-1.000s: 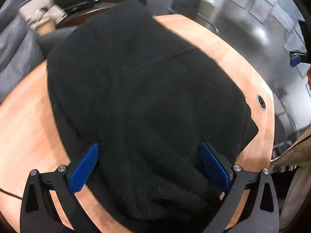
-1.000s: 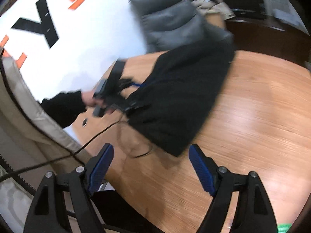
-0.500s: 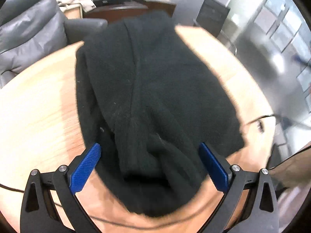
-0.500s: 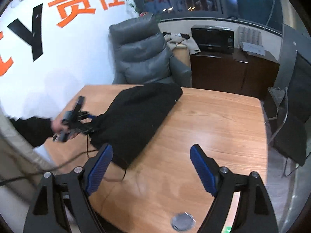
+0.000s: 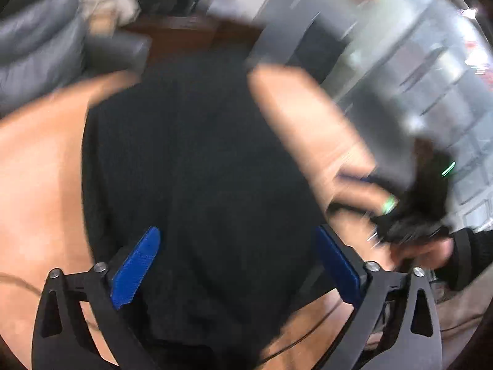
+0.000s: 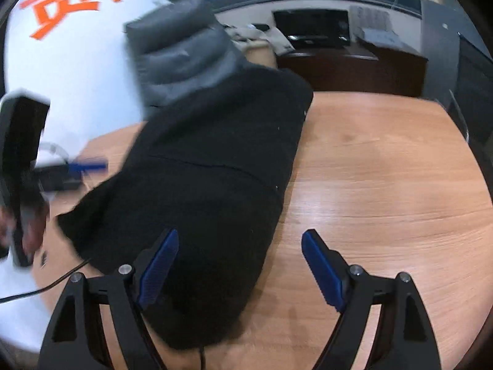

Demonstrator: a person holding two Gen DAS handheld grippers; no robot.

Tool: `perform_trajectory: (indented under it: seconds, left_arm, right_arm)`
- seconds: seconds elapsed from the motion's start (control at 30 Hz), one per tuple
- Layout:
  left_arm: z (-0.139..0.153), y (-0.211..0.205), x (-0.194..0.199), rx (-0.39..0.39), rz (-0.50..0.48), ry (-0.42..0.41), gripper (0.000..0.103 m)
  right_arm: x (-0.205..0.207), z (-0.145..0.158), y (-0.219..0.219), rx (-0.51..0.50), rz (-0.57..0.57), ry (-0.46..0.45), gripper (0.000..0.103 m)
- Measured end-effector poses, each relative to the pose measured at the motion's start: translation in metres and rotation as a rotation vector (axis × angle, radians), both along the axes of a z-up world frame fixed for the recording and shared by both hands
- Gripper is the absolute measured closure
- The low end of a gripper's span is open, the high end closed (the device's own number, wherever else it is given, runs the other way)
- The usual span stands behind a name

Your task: Fold clothes

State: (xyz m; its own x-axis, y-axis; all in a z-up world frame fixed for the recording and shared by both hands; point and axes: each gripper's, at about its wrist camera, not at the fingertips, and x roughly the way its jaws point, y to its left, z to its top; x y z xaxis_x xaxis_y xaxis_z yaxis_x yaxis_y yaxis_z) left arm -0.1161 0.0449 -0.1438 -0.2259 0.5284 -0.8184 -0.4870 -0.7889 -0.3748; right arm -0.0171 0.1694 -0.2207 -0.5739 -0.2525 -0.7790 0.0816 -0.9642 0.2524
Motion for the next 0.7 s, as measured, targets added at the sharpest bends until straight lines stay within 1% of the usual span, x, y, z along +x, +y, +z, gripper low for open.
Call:
perform_trajectory:
  seconds: [0.07, 0.1, 0.13, 0.17, 0.23, 0.3, 0.33, 0.37, 0.4, 0.47, 0.5, 0.57, 0.63, 0.7]
  left_arm:
    - [-0.023, -0.011, 0.015, -0.090, 0.000, 0.013, 0.003]
    - [-0.034, -0.019, 0.019, -0.094, 0.017, -0.011, 0.000]
    - [-0.040, -0.028, 0.024, -0.056, 0.044, -0.031, 0.000]
    - [-0.042, -0.031, 0.028, -0.038, 0.060, -0.030, 0.000]
    - [-0.042, -0.029, 0.034, -0.039, 0.068, -0.002, 0.000]
    - [-0.043, -0.030, 0.035, -0.032, 0.080, 0.004, 0.000]
    - [-0.042, -0.031, 0.035, -0.025, 0.087, 0.003, 0.000]
    - [-0.040, -0.034, 0.034, -0.010, 0.096, -0.006, 0.000]
    - [-0.037, -0.038, 0.034, 0.006, 0.106, -0.011, 0.001]
    - [-0.023, -0.047, 0.035, 0.048, 0.129, -0.006, 0.001]
    - [-0.016, -0.053, 0.035, 0.072, 0.144, -0.001, 0.001]
    - [-0.001, -0.066, 0.032, 0.111, 0.188, 0.005, 0.001]
    - [0.013, -0.076, 0.026, 0.134, 0.227, 0.009, 0.001]
    - [0.027, -0.078, 0.021, 0.146, 0.241, 0.028, 0.001]
  right_arm:
    - [-0.004, -0.011, -0.011, 0.064, -0.006, -0.023, 0.018]
    - [-0.006, -0.017, -0.016, 0.096, -0.008, -0.034, 0.018]
    - [-0.008, -0.023, -0.022, 0.128, -0.011, -0.045, 0.018]
    - [-0.006, -0.025, -0.023, 0.140, -0.018, -0.051, 0.016]
    - [-0.004, -0.028, -0.023, 0.163, -0.033, -0.069, 0.011]
    - [-0.005, -0.028, -0.025, 0.191, -0.046, -0.093, 0.011]
    - [-0.005, -0.020, -0.026, 0.192, -0.042, -0.095, 0.013]
    - [-0.006, -0.012, -0.027, 0.191, -0.037, -0.097, 0.018]
    - [-0.006, -0.004, -0.029, 0.191, -0.031, -0.098, 0.018]
    - [-0.001, 0.008, -0.030, 0.117, -0.011, -0.074, 0.018]
    - [0.000, 0.005, -0.031, 0.090, 0.007, -0.097, 0.018]
    - [0.004, -0.019, -0.042, 0.114, 0.041, -0.187, 0.018]
    - [0.014, -0.022, -0.040, 0.094, 0.027, -0.187, 0.019]
    - [0.026, -0.020, -0.038, 0.115, 0.032, -0.204, 0.019]
